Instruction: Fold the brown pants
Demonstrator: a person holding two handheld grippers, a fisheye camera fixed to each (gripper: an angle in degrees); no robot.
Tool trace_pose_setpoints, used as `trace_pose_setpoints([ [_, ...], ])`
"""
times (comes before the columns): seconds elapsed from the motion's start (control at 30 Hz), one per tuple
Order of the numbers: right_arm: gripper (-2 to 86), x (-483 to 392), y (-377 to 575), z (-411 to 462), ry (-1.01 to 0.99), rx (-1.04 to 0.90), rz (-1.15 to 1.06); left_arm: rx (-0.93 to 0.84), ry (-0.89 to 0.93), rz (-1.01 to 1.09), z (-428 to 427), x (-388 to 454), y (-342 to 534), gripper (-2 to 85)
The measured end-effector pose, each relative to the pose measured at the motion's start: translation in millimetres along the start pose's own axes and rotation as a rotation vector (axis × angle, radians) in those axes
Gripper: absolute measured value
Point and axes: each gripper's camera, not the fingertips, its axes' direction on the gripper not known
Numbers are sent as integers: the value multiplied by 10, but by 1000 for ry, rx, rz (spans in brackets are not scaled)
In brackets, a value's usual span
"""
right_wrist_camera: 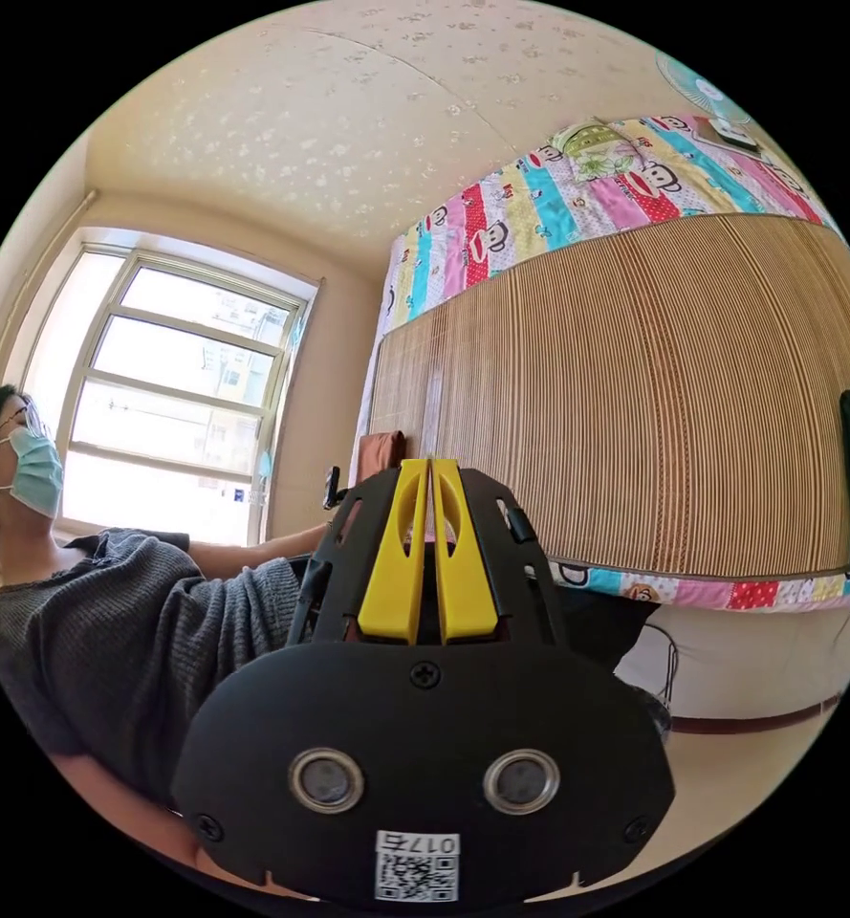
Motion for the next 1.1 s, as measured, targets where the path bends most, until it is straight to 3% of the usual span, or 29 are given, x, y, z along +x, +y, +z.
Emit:
trace_pose_setpoints([
  [0.13, 4, 2, -219, 83, -49, 7, -33, 114, 131, 112, -556, -206, 264, 23],
  [0.3, 4, 77, -411, 144, -113, -7, -64, 408, 531, 132, -1883, -891, 694, 20],
  [0.37, 4, 129, -507, 149, -148, -13, -79, 502, 599, 206, -2343, -955, 815, 19],
  [0.67, 5, 260, -750, -192, -255, -15, -200, 863, 872, 660, -4026, -400, 1570, 5],
  [0.73, 5, 314, -754, -310, -264, -11, -221, 1084, 1214, 880, -4313, -397, 1801, -3],
  [0.77, 5, 358, -746, -379, -271, -4, -237, 1280, 1611, 1029, -4445, -493, 1882, -5],
  [0.8, 5, 384, -741, -407, -275, -1, -243, 1372, 1846, 1014, -4553, -530, 1817, -7],
  [0.83, 5, 450, -735, -451, -280, 0, -248, 1379, 1876, 963, -4616, -524, 1759, -8],
  [0.93, 5, 680, -722, -565, -295, 20, -214, 1347, 1486, 780, -4882, -337, 1504, -9],
  [1.1, 6, 1113, -620, -871, -312, 102, -139, 882, 1066, 609, -4461, 363, 823, -1],
])
